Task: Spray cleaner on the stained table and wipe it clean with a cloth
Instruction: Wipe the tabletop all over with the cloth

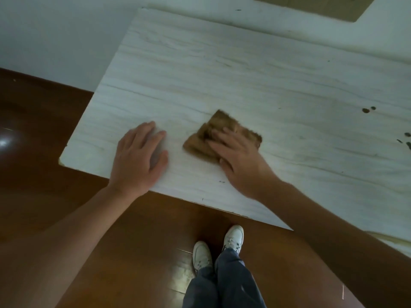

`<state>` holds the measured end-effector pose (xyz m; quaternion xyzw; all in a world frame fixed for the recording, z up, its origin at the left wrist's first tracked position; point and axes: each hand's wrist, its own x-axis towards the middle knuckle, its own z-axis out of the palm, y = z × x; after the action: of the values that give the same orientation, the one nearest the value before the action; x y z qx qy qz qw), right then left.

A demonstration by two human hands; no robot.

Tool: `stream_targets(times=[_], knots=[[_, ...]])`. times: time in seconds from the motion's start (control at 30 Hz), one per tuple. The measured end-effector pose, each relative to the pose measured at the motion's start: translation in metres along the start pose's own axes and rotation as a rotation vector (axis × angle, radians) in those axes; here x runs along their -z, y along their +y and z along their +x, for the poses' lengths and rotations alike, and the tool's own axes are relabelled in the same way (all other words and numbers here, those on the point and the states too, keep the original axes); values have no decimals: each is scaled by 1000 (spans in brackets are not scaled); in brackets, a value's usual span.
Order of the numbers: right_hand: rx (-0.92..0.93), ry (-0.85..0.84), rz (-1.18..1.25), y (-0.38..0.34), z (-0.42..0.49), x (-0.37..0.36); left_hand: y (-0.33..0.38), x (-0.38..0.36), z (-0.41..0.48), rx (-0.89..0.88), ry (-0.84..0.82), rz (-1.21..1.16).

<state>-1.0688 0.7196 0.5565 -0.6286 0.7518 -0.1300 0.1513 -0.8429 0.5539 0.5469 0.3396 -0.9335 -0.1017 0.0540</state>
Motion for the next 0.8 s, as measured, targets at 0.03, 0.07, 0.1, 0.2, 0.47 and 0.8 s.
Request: stream_targets(times=[0.03,0.07,0.1,0.2,0.47,0.8], knots=[[36,-33,-24,4,-16,2,0,-1,0,2,10,-6],[45,-51,-43,13,-30,5,0,-1,2,-1,22,-14],[28,-51,-59,25,-41,10,1,-1,3,-7,24,-17],[-130,-12,-61,66,-48,31,0,-1,1,0,9,-8],[-226,119,-131,137,-5,60,0,-1,2,-34,41,-7],[-330,185,7,90,47,37,-1,-1,3,-17,11,33]])
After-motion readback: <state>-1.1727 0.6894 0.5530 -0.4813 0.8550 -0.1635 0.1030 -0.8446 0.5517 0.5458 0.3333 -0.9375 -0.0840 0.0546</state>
